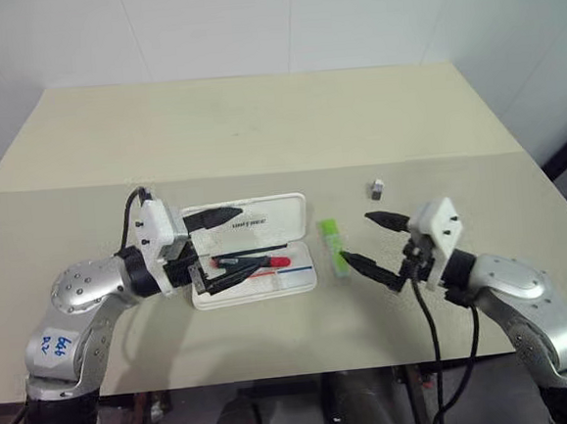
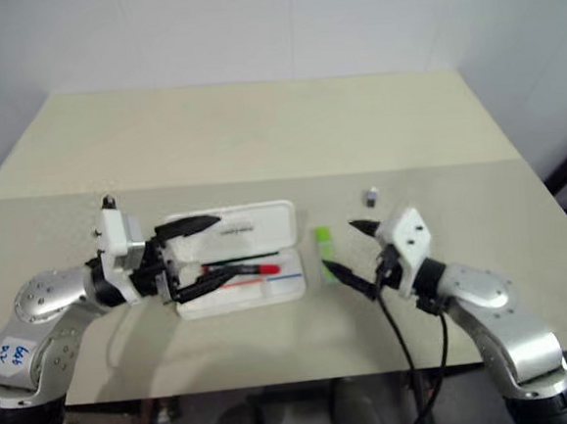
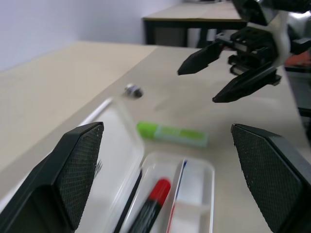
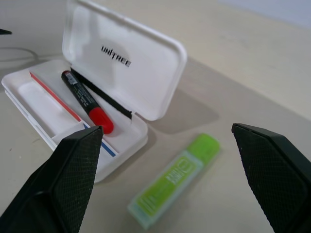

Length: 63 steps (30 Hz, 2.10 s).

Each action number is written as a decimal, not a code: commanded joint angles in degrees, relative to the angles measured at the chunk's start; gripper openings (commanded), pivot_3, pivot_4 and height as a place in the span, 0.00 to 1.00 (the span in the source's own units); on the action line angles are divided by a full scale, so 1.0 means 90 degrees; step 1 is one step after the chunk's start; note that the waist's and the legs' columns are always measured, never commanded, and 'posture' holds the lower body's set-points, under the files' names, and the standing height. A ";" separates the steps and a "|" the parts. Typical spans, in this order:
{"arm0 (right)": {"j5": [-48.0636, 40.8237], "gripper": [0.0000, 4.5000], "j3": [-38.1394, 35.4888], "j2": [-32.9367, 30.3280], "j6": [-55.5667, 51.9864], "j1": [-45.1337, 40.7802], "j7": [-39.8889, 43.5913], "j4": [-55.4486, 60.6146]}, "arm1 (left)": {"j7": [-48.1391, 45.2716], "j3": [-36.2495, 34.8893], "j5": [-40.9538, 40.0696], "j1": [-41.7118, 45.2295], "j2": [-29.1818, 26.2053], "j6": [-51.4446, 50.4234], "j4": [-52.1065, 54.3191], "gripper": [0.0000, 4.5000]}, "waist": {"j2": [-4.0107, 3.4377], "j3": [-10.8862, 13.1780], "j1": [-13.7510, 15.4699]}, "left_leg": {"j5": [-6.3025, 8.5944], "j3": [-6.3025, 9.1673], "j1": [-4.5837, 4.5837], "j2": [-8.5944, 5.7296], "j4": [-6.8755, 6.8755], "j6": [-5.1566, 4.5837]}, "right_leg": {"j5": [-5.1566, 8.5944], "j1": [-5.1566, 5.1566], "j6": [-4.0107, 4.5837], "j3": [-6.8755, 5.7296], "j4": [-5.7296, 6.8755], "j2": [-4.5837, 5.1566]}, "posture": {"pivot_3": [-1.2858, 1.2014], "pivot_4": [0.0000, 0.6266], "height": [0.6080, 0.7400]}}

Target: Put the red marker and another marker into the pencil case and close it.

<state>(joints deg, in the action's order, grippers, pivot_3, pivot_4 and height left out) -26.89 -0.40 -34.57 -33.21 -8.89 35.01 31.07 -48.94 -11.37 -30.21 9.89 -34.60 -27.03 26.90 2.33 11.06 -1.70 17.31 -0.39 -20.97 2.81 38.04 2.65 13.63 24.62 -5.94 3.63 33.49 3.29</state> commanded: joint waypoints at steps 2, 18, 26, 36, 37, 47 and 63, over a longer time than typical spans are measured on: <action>0.0087 1.00 0.0376 -0.0079 -0.0833 -0.0573 -0.0229 0.0069 | 0.0145 -0.0668 -0.0298 -0.0432 0.0056 0.0466 0.0397 0.99 | 0.0000 0.0000 0.0001 | 0.0000 0.0001 -0.0005 0.0000 -0.0001 0.0000 | 0.0000 0.0000 0.0000 -0.0002 -0.0005 0.0000 | 0.52 0.24 1.00; 0.1447 1.00 0.1663 0.0292 -0.2397 -0.1749 -0.0869 -0.1290 | -0.1151 -0.2448 -0.1284 -0.2270 -0.0503 0.1397 0.0397 0.99 | 0.0001 -0.0001 -0.0032 | 0.0003 -0.0003 -0.0013 0.0002 -0.0007 -0.0001 | 0.0003 0.0014 0.0006 -0.0006 -0.0019 0.0007 | 0.52 0.24 1.00; 0.1636 1.00 0.1760 0.0409 -0.3334 -0.1816 -0.1171 -0.1508 | -0.1931 -0.3147 -0.1550 -0.2729 -0.0868 0.1521 -0.0140 0.99 | 0.0001 -0.0004 -0.0140 | 0.0004 -0.0001 -0.0008 0.0007 -0.0009 0.0000 | -0.0001 0.0005 0.0013 -0.0015 -0.0038 0.0010 | 0.52 0.24 1.00; 0.1683 0.74 0.1774 0.0459 -0.4223 -0.1897 -0.1354 -0.1563 | -0.2035 -0.3243 -0.1531 -0.2579 -0.1015 0.1628 -0.0413 1.00 | 0.0050 -0.0075 -0.0149 | 0.0008 -0.0004 -0.0013 0.0006 -0.0039 0.0007 | -0.0014 -0.0012 0.0034 -0.0024 -0.0110 0.0027 | 0.52 0.24 1.00; 0.1695 0.66 0.1784 0.0456 -0.4242 -0.1901 -0.1353 -0.1550 | -0.2007 -0.3221 -0.1565 -0.2515 -0.1015 0.1618 -0.0406 1.00 | 0.0057 -0.0082 -0.0143 | 0.0008 -0.0004 -0.0013 0.0006 -0.0040 0.0007 | -0.0015 -0.0012 0.0036 -0.0025 -0.0114 0.0028 | 0.52 0.24 1.00; 0.1964 0.41 0.1934 0.0188 -0.3597 -0.1978 -0.1367 -0.1581 | -0.2005 -0.3108 -0.1590 -0.2323 -0.0992 0.1603 -0.0471 1.00 | 0.0054 -0.0105 -0.0145 | 0.0006 -0.0032 -0.0023 0.0005 -0.0089 0.0003 | -0.0065 -0.0023 0.0112 -0.0030 -0.0215 0.0043 | 0.52 0.24 1.00; 0.2263 0.41 0.0646 0.0669 -0.2227 -0.3521 -0.1928 -0.3207 | -0.1912 -0.2777 -0.1562 -0.2041 -0.0951 0.1670 -0.0498 1.00 | 0.0006 -0.0075 -0.0181 | 0.0015 -0.0072 -0.0077 0.0007 -0.0111 -0.0024 | -0.0074 0.0120 -0.0039 -0.0024 -0.0058 0.0027 | 0.52 0.24 1.00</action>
<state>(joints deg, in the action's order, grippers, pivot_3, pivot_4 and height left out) -5.78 7.99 -28.76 -54.24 -39.07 17.05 -0.07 -66.33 -35.68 -43.46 -8.87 -43.07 -12.91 21.62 2.39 10.39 -3.33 17.49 -1.04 -21.66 2.91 37.02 2.36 13.01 25.74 -6.40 3.40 32.98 3.49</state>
